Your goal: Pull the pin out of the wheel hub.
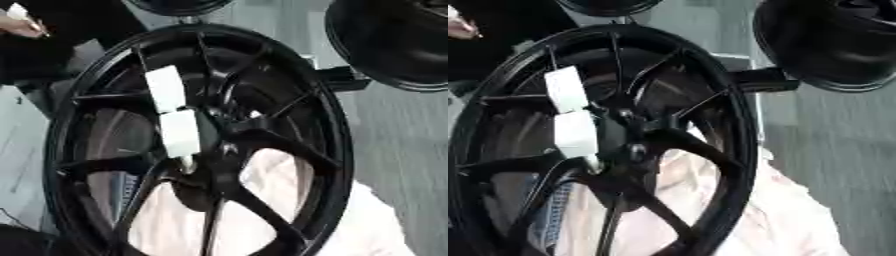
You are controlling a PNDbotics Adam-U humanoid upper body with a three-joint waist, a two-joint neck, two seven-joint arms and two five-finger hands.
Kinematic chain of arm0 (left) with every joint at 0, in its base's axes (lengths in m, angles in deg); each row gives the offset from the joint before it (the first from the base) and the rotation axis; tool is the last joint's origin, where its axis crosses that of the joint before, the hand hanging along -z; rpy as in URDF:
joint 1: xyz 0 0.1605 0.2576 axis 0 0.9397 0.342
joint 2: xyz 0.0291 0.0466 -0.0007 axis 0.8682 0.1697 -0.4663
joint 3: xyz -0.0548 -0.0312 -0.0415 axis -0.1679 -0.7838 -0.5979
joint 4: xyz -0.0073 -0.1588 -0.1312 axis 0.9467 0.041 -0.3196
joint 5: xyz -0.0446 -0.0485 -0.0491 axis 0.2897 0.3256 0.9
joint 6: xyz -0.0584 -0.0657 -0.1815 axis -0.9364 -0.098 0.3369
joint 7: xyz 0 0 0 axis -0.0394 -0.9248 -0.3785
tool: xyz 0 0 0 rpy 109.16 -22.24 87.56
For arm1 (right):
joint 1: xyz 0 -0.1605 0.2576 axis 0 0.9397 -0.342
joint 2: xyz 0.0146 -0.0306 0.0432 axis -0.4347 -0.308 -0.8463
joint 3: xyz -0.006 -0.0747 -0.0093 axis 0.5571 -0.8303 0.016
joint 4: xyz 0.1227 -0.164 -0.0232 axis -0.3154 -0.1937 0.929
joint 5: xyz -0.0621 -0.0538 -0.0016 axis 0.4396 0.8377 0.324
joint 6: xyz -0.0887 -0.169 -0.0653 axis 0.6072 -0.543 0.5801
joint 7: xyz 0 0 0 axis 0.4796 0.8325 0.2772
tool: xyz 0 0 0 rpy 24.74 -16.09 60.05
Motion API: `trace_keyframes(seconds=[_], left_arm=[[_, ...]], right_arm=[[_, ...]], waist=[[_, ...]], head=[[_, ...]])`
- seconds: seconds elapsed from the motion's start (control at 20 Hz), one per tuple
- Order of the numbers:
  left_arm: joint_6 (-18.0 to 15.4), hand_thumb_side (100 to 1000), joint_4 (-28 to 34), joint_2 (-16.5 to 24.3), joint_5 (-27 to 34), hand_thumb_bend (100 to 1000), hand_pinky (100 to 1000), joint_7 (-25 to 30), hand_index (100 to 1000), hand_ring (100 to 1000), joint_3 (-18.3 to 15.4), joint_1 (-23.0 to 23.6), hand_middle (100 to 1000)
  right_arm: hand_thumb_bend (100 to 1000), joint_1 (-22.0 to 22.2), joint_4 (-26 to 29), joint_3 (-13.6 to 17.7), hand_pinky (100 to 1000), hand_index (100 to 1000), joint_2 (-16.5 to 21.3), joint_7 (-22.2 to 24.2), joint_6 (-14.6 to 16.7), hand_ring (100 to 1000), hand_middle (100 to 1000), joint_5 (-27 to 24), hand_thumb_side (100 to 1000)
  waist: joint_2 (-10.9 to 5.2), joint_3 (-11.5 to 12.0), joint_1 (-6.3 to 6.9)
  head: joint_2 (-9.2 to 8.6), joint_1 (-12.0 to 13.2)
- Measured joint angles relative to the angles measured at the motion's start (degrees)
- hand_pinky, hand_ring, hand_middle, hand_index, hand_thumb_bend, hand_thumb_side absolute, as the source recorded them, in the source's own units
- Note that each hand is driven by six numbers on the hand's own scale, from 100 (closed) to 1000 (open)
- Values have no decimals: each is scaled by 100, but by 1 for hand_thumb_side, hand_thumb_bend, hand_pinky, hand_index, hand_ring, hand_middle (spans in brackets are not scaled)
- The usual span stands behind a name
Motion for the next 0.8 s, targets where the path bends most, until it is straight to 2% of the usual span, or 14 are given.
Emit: trace_keyframes(seconds=[0.1, 0.2, 0.35, 0.45, 0.65, 0.8], left_arm=[[-17, 384, 0, 8, -10, 100, 757, 21, 642, 638, 6, -2, 539], [-65, 279, 0, 116, -68, 100, 763, 111, 663, 654, 52, -15, 556], [-225, 100, 0, 646, -381, 100, 777, 479, 693, 687, 220, -113, 595], [-431, 100, 0, 1155, -689, 100, 782, 893, 708, 702, 403, -200, 614], [-925, 100, 0, 2226, -1181, 281, 787, 1874, 762, 726, 810, -471, 655], [-1300, 100, 0, 2881, -1503, 390, 789, 2620, 793, 735, 1074, -779, 676]], right_arm=[[100, 2, 0, 0, 458, 739, 0, -2, -2, 622, 566, -2, 489], [100, 8, 0, 0, 458, 739, -1, -5, -4, 622, 566, -2, 484], [100, 35, 0, 0, 458, 739, 0, -4, -8, 622, 566, -2, 483], [100, 63, 0, 0, 458, 739, 1, 2, -17, 622, 566, -2, 478], [100, 114, 0, 0, 458, 737, 11, 5, -66, 621, 565, -2, 470], [100, 134, 0, -4, 458, 735, 40, -4, -65, 619, 563, 9, 470]], waist=[[4, 0, 0], [6, 0, 1], [5, -8, 19], [-11, -37, 56], [-77, -82, 102], [-102, -112, 137]], head=[[1, 0], [3, -8], [32, -24], [50, -29], [56, -31], [98, -26]])
